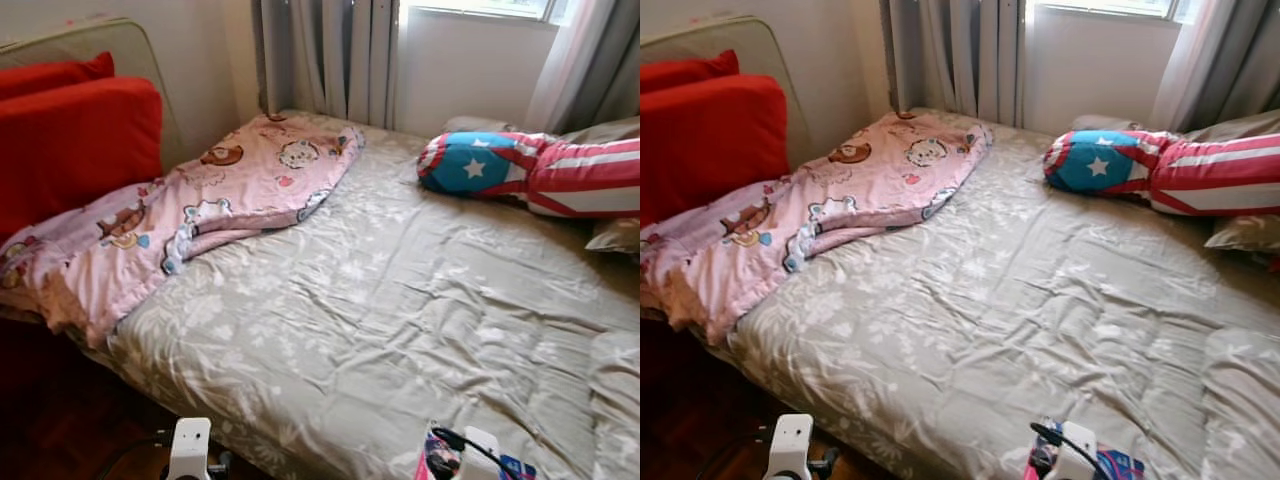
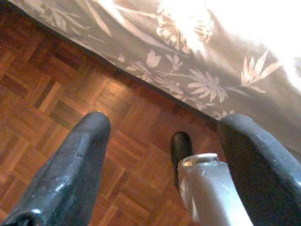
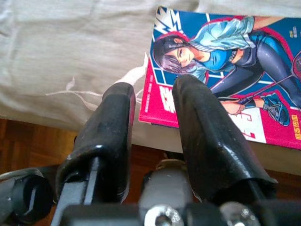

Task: Clean up the room

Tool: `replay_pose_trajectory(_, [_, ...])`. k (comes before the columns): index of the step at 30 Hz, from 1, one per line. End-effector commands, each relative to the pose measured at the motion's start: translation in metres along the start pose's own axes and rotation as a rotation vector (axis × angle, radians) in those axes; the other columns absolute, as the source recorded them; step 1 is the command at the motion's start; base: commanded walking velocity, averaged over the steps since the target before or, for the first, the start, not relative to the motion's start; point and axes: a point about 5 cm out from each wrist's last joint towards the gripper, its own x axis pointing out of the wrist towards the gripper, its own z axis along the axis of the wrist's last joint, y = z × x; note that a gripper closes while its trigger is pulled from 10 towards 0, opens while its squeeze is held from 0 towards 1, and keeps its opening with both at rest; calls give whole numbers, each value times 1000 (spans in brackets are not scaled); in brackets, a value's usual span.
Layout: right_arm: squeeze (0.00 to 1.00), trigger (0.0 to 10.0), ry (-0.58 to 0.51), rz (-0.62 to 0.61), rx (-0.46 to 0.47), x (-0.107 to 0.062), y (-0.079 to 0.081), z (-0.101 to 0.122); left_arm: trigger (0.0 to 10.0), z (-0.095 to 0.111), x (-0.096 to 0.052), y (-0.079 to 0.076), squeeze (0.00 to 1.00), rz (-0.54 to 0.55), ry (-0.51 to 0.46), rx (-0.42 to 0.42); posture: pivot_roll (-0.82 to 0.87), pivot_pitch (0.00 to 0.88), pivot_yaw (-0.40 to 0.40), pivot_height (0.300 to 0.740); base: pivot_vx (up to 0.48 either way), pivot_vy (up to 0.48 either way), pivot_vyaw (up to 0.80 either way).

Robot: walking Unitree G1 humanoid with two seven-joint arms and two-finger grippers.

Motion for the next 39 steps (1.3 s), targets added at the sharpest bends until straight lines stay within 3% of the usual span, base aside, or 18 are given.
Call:
replay_pose_trajectory(1, [0,10000,3,5,12,1,4,0,10000,-4,-1,3,0,5,24,4,32,0,-41,740,0,0,0])
replay_pose_trajectory(21, [0,10000,33,-13,-3,1,3,-3,10000,-5,-1,7,0,5,28,23,34,0,-46,740,0,250,-39])
replay_pose_trajectory(25, [0,10000,21,-3,-31,1,5,-2,10000,-5,-1,7,0,2,30,27,33,0,-44,740,0,420,-375])
replay_pose_trajectory(39, [0,10000,14,-1,-3,1,8,-1,10000,-4,-1,7,0,-4,30,40,42,0,-42,740,0,480,0])
